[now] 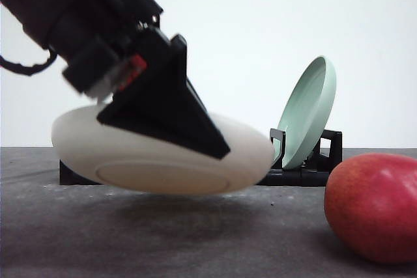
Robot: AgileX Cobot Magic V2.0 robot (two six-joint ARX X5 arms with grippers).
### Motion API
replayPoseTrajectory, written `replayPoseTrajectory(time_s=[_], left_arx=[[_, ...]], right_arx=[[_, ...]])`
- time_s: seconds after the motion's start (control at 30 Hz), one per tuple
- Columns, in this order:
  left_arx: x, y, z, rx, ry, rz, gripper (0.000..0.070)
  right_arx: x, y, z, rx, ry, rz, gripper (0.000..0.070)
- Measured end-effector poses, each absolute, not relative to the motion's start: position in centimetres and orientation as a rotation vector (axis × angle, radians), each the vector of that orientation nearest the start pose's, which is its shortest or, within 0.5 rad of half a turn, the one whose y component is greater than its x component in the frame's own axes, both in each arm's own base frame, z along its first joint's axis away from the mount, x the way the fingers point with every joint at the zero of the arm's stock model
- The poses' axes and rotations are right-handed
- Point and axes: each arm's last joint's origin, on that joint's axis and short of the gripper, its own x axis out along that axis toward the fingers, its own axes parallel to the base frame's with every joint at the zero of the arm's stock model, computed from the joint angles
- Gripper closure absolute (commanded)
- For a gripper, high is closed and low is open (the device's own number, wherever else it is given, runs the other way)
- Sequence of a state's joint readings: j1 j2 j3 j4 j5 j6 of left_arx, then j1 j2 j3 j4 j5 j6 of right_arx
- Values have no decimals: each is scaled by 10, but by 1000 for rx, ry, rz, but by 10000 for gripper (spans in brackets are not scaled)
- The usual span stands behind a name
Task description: Place pomegranate in white plate
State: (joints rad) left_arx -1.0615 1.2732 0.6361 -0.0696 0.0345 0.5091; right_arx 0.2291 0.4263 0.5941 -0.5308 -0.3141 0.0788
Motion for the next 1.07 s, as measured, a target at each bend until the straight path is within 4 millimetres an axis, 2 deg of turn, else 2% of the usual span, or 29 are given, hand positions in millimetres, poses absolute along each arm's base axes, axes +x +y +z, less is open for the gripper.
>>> replayPoseTrajectory(time_s=[0.3, 0.37, 0.43, 0.5, 0.7, 0.83, 0.93, 1.07], left_arx=[[119, -219, 188, 813, 426, -1205, 655], [119, -218, 188, 796, 449, -1198, 580], [119, -218, 188, 773, 469, -1189, 458], [119, -218, 187, 750, 495, -1179, 397], [116, -211, 183, 712, 680, -1136, 381], [119, -204, 204, 640, 823, -1115, 382], [123, -195, 229, 570, 862, -1094, 383], [130, -177, 246, 488, 912, -1009, 386]], right_arx=[[96, 31, 279, 92, 388, 523, 272], [96, 31, 279, 92, 388, 523, 272], [96, 31, 279, 92, 388, 523, 272], [96, 31, 279, 92, 388, 523, 272], [96, 31, 279, 92, 388, 523, 272], [96, 31, 279, 92, 388, 523, 272], [96, 31, 279, 92, 388, 523, 272], [96, 31, 279, 92, 388, 523, 272]])
